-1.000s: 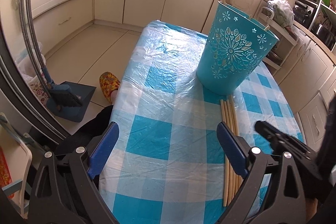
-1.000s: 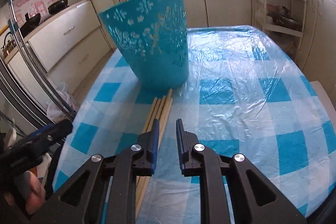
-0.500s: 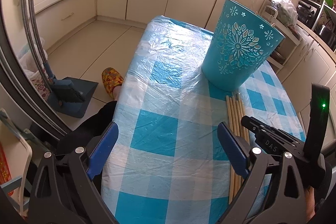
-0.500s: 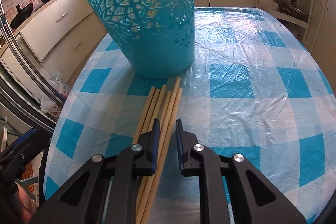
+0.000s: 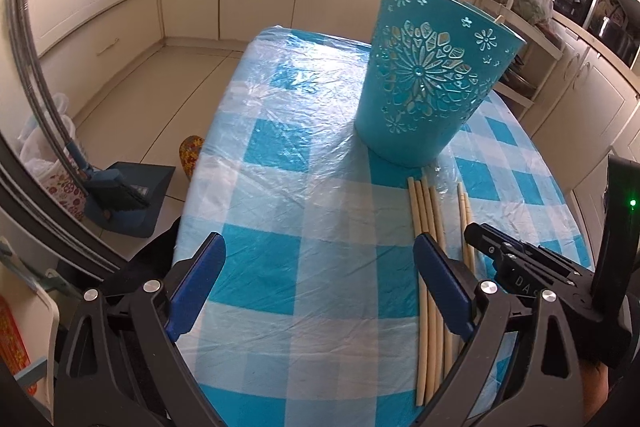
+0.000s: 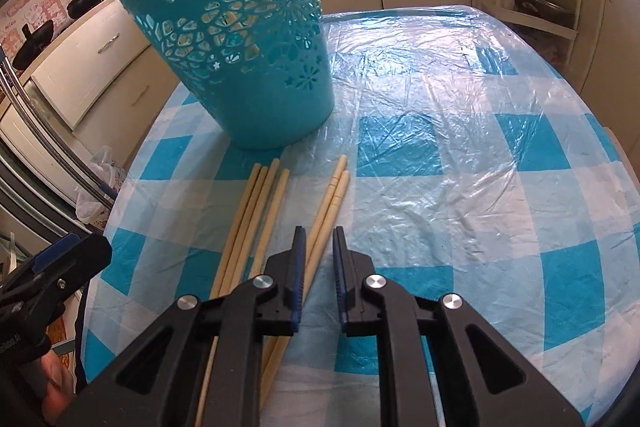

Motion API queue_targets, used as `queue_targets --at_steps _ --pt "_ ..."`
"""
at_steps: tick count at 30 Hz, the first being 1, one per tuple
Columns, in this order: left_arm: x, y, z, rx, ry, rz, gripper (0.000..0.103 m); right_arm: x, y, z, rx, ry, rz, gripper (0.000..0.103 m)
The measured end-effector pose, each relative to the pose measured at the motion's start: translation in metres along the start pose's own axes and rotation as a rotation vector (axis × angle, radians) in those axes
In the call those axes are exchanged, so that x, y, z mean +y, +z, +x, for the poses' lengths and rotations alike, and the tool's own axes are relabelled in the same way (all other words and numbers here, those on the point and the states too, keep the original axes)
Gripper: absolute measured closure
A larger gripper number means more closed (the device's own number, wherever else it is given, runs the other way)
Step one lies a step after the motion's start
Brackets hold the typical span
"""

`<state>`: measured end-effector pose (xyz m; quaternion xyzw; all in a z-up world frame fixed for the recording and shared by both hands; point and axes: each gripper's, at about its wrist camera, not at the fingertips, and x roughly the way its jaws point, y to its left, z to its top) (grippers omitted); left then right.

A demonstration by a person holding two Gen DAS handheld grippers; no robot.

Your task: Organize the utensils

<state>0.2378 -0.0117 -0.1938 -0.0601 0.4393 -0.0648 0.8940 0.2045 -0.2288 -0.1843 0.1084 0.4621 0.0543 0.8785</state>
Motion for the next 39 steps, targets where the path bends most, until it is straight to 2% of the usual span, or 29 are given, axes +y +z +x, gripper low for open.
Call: queue_targets --at_steps 3,15,19,21,27,39 --pt "-0.003 0.004 0.004 0.005 -0.001 0.005 0.012 -0.004 0.002 -0.003 -0.021 0.012 0.033 0.089" --pt "-0.013 0.006 0.023 0.046 0.004 0.019 0.012 0.000 0.005 0.007 0.000 0.004 -0.004 0.089" --pt "-0.017 0.007 0.027 0.057 0.007 0.025 0.012 0.002 0.006 0.008 0.004 -0.024 -0.038 0.089" --pt "-0.019 0.008 0.029 0.062 0.009 0.032 0.012 0.003 0.006 0.007 0.014 -0.037 -0.078 0.093" --pt "-0.032 0.009 0.041 0.085 0.011 0.066 0.012 0.001 0.003 0.003 0.059 -0.059 -0.205 0.094" --pt "-0.052 0.011 0.071 0.135 0.083 0.120 0.012 -0.022 0.004 0.001 0.039 0.022 -0.102 0.093"
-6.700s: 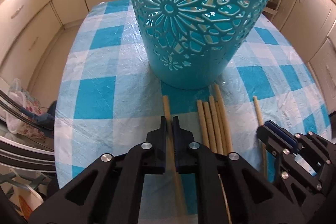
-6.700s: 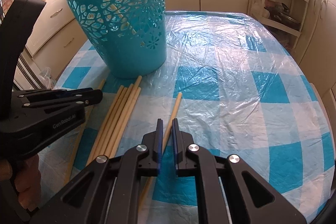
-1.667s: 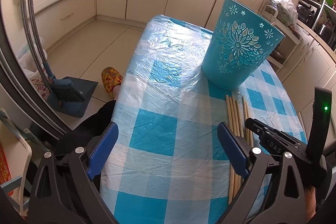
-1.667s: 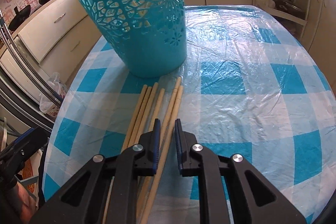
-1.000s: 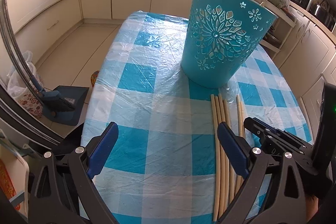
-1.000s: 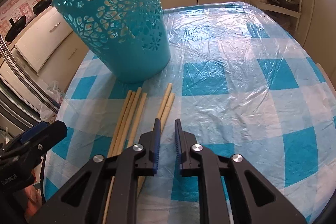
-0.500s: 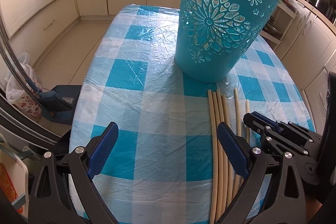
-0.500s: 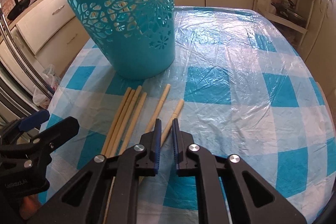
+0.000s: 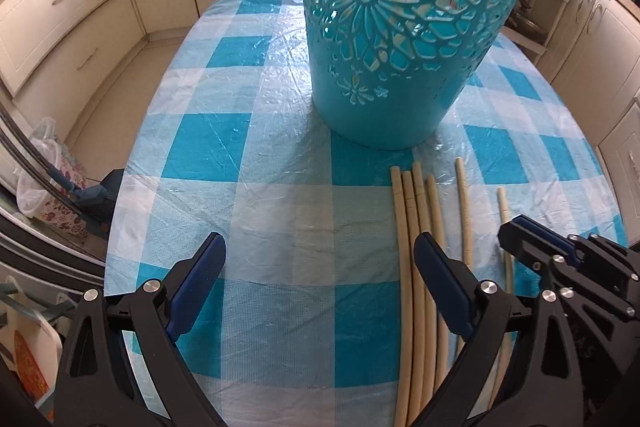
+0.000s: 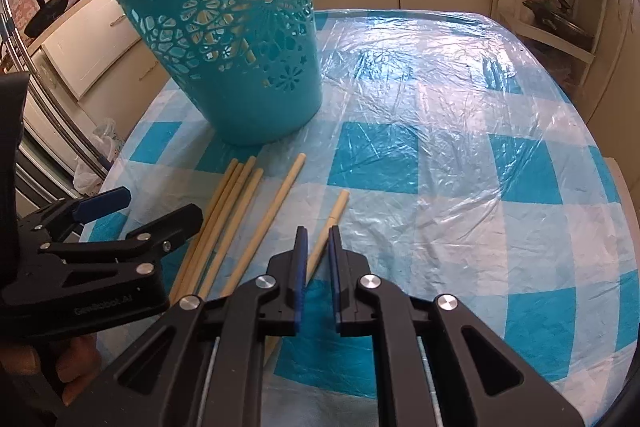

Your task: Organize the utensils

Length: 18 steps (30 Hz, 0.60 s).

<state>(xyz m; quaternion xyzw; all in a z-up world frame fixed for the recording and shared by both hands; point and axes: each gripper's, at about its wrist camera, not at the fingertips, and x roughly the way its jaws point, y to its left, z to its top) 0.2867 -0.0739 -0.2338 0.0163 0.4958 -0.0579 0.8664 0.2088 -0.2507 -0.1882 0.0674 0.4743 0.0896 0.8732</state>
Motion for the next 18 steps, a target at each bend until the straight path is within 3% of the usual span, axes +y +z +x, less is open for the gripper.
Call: queue_targets --at_steps 5,12,18 --pt "-0.005 -0.002 0.004 -0.001 0.040 0.025 0.012 -0.002 0.000 0.000 -0.006 0.020 0.014 0.091" --pt "-0.008 0.005 0.006 -0.003 0.032 0.040 0.013 -0.001 0.000 0.000 -0.010 0.026 0.019 0.091" --pt "-0.019 0.008 0.003 -0.018 0.004 0.085 0.036 -0.002 0.000 0.000 -0.017 0.031 0.027 0.091"
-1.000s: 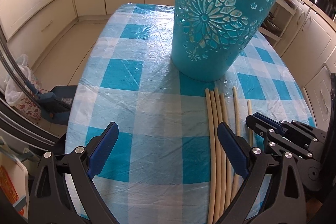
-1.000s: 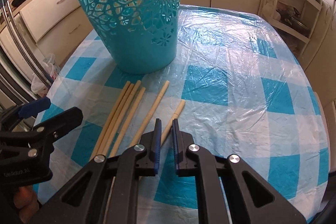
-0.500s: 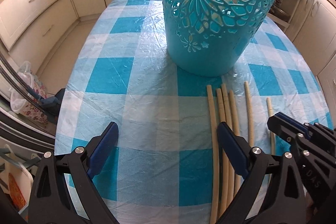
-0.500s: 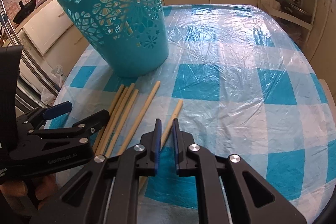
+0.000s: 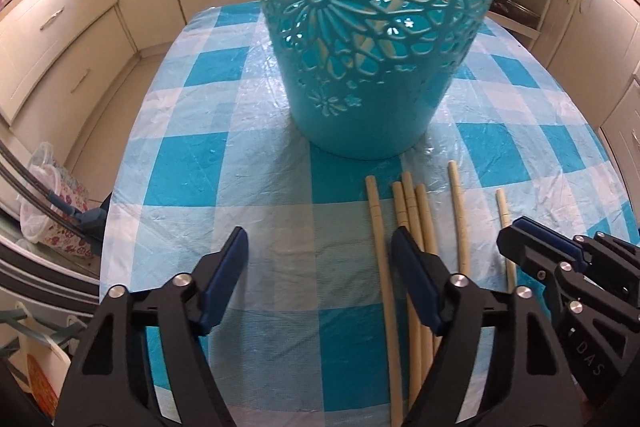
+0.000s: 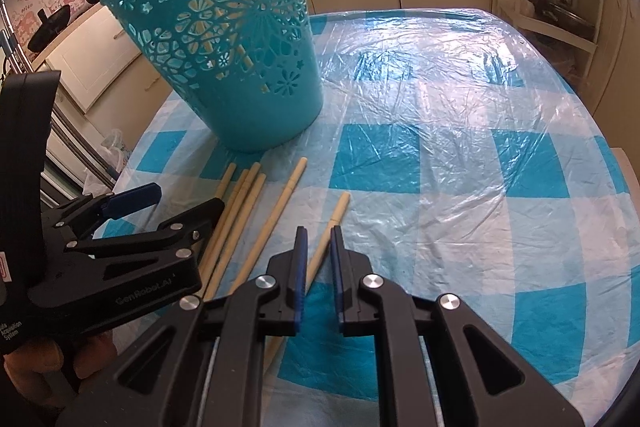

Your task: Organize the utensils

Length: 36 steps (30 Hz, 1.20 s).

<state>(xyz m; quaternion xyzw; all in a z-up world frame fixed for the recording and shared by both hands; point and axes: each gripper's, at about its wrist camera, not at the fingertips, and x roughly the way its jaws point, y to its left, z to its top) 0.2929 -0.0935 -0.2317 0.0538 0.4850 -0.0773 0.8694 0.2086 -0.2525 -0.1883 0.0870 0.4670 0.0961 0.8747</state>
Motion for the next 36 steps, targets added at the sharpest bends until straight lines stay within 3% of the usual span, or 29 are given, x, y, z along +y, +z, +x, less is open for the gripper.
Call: queue_targets --at_steps 6,8,12,19,25,32,36 --pt "-0.006 -0.003 -0.003 -0.029 -0.023 0.028 0.057 -0.001 0.000 0.000 -0.013 0.012 0.006 0.088" --pt "-0.007 -0.002 -0.003 -0.036 -0.034 0.038 0.076 -0.001 0.000 0.001 -0.022 0.014 0.009 0.087" --pt "0.000 -0.001 -0.002 -0.037 -0.074 0.024 0.095 0.001 0.001 0.003 -0.037 0.008 0.004 0.085" --pt "0.025 -0.004 -0.009 0.014 -0.199 -0.064 0.098 0.012 0.000 0.004 -0.041 0.010 -0.045 0.070" --pt "0.046 -0.007 -0.063 -0.051 -0.279 -0.091 0.098 0.012 0.000 0.003 -0.040 0.024 -0.056 0.062" --pt "0.066 0.019 -0.158 -0.243 -0.367 -0.117 0.098 0.014 -0.002 0.003 -0.039 0.024 -0.069 0.055" --pt "0.069 0.046 -0.207 -0.402 -0.394 -0.134 0.098 0.012 -0.002 0.003 -0.040 0.034 -0.056 0.055"
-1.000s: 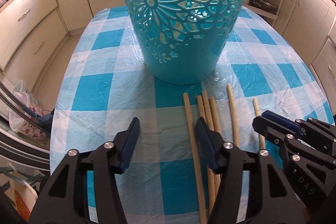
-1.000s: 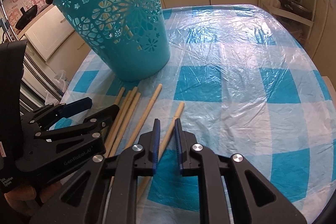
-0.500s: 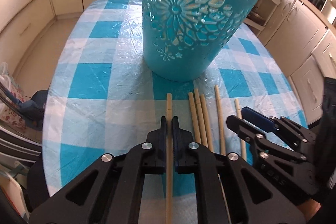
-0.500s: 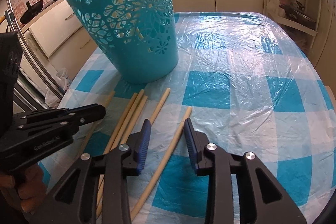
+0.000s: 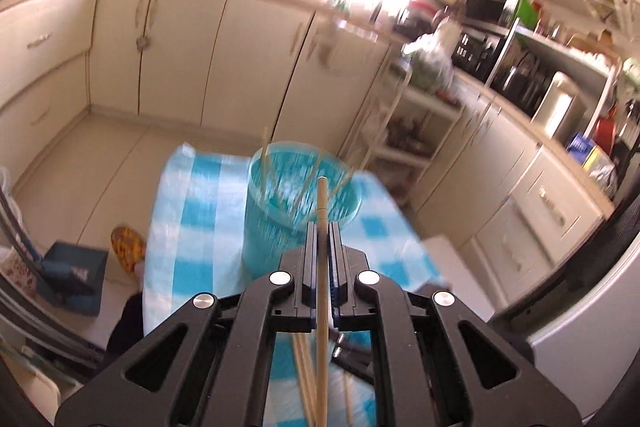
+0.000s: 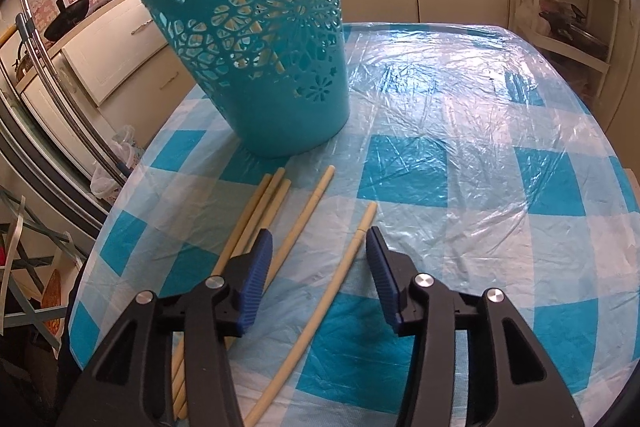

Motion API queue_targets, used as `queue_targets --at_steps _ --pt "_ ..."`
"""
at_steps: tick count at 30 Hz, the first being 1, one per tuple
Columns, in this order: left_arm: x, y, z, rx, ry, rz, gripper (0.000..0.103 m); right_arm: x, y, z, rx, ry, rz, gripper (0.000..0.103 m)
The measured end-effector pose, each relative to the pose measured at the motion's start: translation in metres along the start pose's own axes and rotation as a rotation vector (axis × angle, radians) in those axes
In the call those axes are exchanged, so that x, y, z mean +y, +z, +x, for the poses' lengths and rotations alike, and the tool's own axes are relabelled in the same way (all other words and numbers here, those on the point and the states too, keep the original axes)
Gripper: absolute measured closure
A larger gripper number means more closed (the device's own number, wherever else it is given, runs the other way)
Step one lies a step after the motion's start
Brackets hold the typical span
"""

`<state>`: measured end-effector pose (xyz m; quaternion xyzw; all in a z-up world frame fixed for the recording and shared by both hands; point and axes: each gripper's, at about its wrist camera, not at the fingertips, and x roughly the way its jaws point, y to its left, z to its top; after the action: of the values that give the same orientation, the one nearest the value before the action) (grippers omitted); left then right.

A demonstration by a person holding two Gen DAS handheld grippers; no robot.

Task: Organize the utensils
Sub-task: 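Lift the chopstick with the left gripper into the teal basket and release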

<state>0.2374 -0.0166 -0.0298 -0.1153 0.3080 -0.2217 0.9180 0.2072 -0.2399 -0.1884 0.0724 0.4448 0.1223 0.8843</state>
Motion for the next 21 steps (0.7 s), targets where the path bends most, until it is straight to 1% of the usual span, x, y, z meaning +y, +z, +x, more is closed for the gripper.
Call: queue_targets --at_steps 3,5,8,10,13,16,18,21 --pt "-0.014 0.028 -0.009 -0.127 0.012 0.018 0.098 0.000 0.000 0.000 0.000 0.006 0.001 0.051" --pt "-0.020 0.045 -0.008 -0.213 0.027 0.031 0.098 0.000 0.001 0.000 0.001 0.009 -0.002 0.049" --pt "-0.024 0.067 0.002 -0.290 0.063 0.037 0.098 -0.001 0.001 0.000 0.001 0.015 0.001 0.048" --pt "-0.025 0.082 0.018 -0.334 0.103 0.029 0.098 -0.001 0.001 -0.001 0.000 0.017 0.004 0.048" --pt "-0.024 0.095 0.041 -0.388 0.149 0.013 0.098 -0.001 0.001 -0.001 0.001 0.018 0.002 0.047" --pt "-0.019 0.104 0.071 -0.418 0.192 -0.011 0.098 0.000 0.001 0.000 0.001 0.019 0.001 0.046" --pt "-0.014 0.105 0.089 -0.422 0.214 -0.018 0.098 0.000 0.001 0.000 0.001 0.019 0.001 0.046" --pt "-0.010 0.096 0.114 -0.400 0.236 -0.020 0.098 0.001 0.001 0.000 0.001 0.018 0.002 0.045"
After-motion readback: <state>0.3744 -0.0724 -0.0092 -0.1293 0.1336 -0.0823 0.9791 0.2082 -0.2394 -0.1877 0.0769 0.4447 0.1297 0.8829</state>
